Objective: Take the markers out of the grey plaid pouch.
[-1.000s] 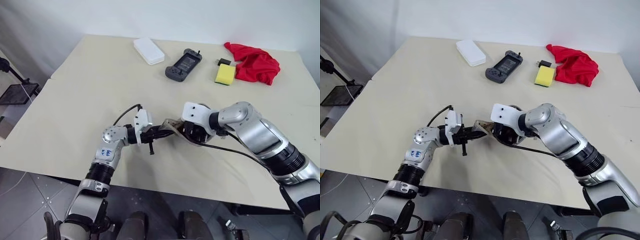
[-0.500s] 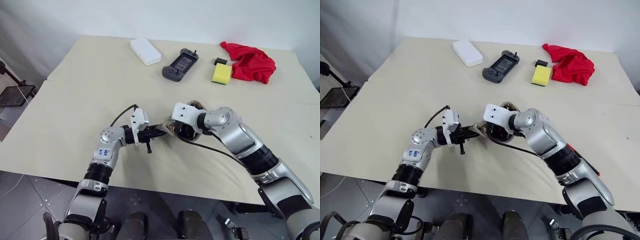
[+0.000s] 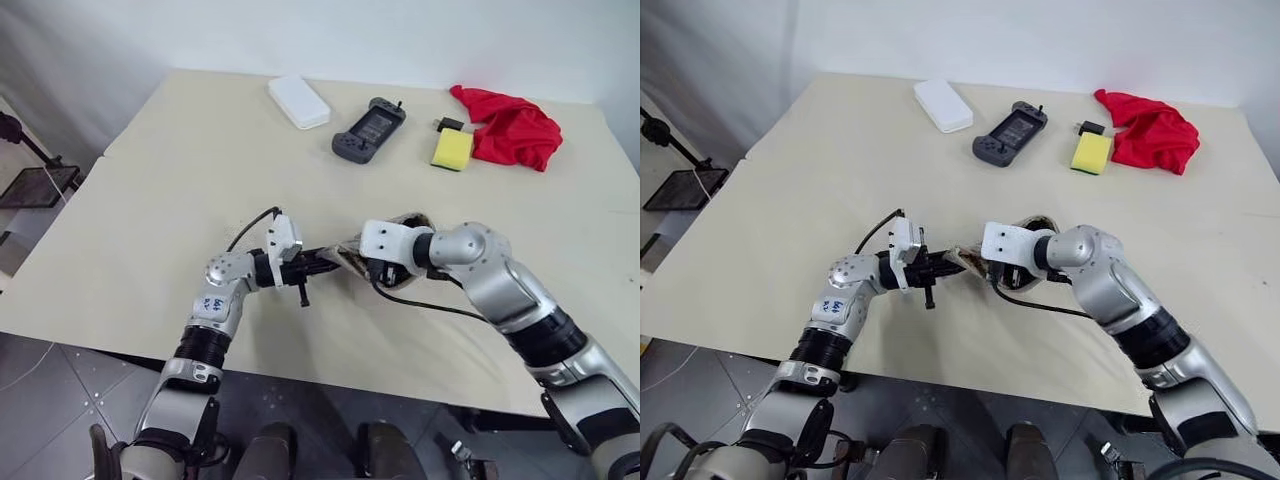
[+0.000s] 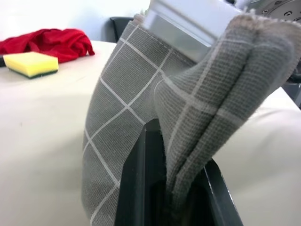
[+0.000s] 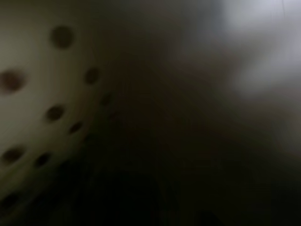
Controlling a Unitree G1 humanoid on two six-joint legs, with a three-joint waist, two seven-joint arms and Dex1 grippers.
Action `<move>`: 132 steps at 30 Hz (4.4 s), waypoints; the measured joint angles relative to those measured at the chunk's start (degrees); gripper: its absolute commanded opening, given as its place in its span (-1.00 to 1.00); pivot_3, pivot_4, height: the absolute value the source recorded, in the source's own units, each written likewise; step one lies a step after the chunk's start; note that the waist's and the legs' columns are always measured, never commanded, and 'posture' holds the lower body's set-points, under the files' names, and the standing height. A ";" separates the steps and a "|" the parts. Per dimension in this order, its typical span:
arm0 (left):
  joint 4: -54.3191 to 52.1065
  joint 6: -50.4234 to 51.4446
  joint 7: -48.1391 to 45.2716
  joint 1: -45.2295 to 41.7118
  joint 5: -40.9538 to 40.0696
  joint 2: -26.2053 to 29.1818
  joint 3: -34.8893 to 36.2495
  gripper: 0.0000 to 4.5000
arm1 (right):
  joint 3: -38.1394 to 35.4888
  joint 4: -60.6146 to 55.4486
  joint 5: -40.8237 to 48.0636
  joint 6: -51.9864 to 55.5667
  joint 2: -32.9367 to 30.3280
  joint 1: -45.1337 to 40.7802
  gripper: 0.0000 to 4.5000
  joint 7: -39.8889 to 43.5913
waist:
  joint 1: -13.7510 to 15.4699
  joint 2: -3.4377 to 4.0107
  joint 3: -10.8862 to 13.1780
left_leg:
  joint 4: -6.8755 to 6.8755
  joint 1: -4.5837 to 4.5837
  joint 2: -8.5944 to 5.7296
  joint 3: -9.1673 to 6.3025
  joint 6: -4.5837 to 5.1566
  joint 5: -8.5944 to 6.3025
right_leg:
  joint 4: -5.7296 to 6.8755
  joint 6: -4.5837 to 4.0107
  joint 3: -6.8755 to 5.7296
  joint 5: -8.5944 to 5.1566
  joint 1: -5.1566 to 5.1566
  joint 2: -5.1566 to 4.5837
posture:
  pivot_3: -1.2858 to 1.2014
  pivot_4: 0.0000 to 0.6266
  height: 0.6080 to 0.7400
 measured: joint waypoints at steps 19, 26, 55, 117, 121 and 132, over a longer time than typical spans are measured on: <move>-4.17 2.12 0.49 0.09 -1.97 -0.09 -0.15 -1.00 | -14.17 0.61 16.09 -13.59 -2.58 9.37 -0.77 5.92 | 0.06 -0.01 0.01 | 0.01 0.01 0.05 0.02 0.00 0.00 | -0.02 0.00 0.00 0.00 0.04 0.02 | 0.03 -0.52 1.00; -4.17 2.33 1.66 0.94 -1.61 0.00 -1.83 -1.00 | -9.75 -1.84 9.06 -7.83 -6.09 8.54 -0.77 1.27 | 0.10 -0.01 0.00 | 0.03 0.01 0.02 0.02 0.00 0.00 | -0.03 0.00 0.02 0.00 0.04 0.00 | 0.03 -0.52 1.00; -10.13 3.51 3.09 2.79 -4.13 2.86 -3.28 -1.00 | -18.20 -3.83 23.32 -18.36 -5.92 15.57 -0.77 2.44 | -0.02 -0.01 0.01 | 0.00 0.02 0.07 0.01 0.00 0.00 | -0.06 0.00 0.00 0.00 0.07 0.03 | 0.03 -0.52 1.00; -22.23 60.68 54.49 13.99 -38.00 5.54 42.81 -0.23 | -39.18 -8.27 39.96 -13.38 -4.08 36.16 1.00 2.58 | 0.32 0.00 -0.01 | -0.01 0.20 0.13 0.19 0.02 -0.06 | 0.01 0.02 0.29 0.03 0.09 0.03 | 0.03 -0.52 1.00; -25.35 58.14 53.53 20.02 -29.26 17.29 34.40 0.30 | -38.36 -8.28 39.32 -14.68 -2.15 38.16 1.00 2.47 | -0.09 -0.09 0.05 | -0.14 0.25 0.13 0.26 -0.02 -0.04 | 0.00 -0.01 0.43 0.04 0.05 0.12 | 0.03 -0.52 1.00; -16.04 15.18 2.24 37.41 -10.23 48.44 24.64 0.42 | -39.82 -4.43 40.55 -16.80 -6.03 38.80 1.00 10.57 | 0.27 0.09 0.01 | -1.57 0.94 0.37 0.82 -0.05 0.09 | -1.03 -0.40 0.62 0.19 0.26 -0.22 | 0.03 -0.52 1.00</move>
